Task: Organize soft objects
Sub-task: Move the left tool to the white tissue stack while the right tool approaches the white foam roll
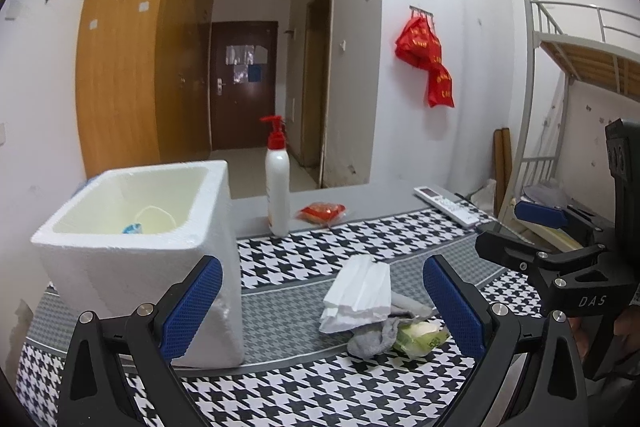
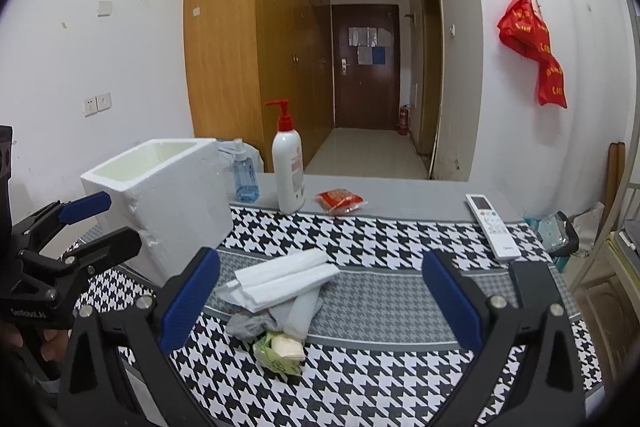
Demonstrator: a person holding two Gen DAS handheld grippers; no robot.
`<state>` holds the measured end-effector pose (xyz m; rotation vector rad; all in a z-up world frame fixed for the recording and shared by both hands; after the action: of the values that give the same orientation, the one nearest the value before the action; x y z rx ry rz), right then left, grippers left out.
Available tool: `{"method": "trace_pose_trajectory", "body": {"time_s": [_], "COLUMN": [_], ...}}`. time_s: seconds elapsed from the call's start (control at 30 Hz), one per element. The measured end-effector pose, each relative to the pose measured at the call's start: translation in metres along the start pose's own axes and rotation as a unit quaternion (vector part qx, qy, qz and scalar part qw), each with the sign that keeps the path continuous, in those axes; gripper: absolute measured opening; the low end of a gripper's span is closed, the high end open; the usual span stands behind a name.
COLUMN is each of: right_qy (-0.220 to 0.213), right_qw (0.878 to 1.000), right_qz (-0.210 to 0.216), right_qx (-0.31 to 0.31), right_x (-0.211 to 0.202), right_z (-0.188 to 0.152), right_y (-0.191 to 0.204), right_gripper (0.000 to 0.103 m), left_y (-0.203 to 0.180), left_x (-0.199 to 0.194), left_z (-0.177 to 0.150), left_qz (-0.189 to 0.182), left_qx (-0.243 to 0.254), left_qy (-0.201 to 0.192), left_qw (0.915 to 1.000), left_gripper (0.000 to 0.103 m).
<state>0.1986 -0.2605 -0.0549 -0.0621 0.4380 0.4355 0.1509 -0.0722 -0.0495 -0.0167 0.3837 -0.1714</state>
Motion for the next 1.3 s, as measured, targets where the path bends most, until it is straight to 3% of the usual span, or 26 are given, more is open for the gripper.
{"method": "trace_pose_trajectory", "body": {"time_s": [1.3], "right_qy": [0.076], "right_qw": [0.997], "right_qz": [-0.001], "right_qx": [0.018], "right_x": [0.049], "right_z": [-0.032], "right_y": [-0.032], "right_gripper": [0.102], "left_y": [-0.021], "left_x": [0.085], "left_z": [-0.021], "left_qz": [-0.02], "left_qx": [0.008], "left_qy": [0.096], "left_qw": [0.9951], "left_gripper": [0.098]}}
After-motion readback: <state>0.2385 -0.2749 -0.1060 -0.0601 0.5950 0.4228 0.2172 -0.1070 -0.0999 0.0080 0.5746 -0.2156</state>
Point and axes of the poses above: each gripper's, at about its wrist camera, not at the fingertips, and x roughly the way its jaws point, y to its left, z to its top, the point moved 6 cm from there along x, roughly the way its jaws point, and after that the axes turned 1 degree about -y, right-handed, at the moved point
